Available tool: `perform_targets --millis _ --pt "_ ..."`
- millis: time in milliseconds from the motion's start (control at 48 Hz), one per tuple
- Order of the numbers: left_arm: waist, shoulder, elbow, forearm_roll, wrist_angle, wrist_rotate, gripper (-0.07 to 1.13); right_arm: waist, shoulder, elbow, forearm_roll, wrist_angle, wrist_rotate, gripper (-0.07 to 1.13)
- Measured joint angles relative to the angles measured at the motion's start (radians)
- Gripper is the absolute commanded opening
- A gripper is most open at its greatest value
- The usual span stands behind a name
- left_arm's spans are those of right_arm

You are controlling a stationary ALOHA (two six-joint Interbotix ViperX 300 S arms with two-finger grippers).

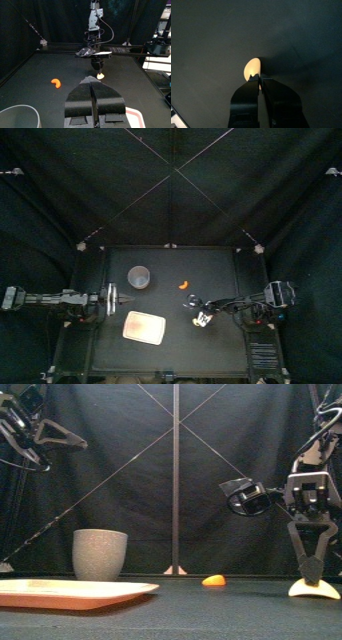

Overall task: Pick the chip then place it in the grey bowl
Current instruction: Place chip in the grey bowl

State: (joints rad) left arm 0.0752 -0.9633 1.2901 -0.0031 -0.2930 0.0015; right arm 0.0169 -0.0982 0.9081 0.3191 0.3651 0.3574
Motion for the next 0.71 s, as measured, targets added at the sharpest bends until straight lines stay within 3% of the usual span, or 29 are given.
perform_targets --millis 188,333,521,708 --pt "0.018 -0.003 0.006 -0.003 -0.002 -0.002 0.05 0.014 0.002 -0.037 -0.006 -0.011 0.002 0.28" --pt "0.021 -0.005 0.006 -0.005 -0.002 -0.002 0.05 -0.002 0.005 -0.170 -0.043 -0.095 -0.002 0.28" --pt "0.021 -0.003 0.006 -0.006 -0.002 -0.002 0.05 -0.104 0.109 -0.380 -0.201 -0.368 0.017 0.28" --pt "0.023 -0.005 0.008 -0.006 -0.003 -0.002 0.05 -0.225 0.293 -0.568 -0.242 -0.637 0.015 0.28"
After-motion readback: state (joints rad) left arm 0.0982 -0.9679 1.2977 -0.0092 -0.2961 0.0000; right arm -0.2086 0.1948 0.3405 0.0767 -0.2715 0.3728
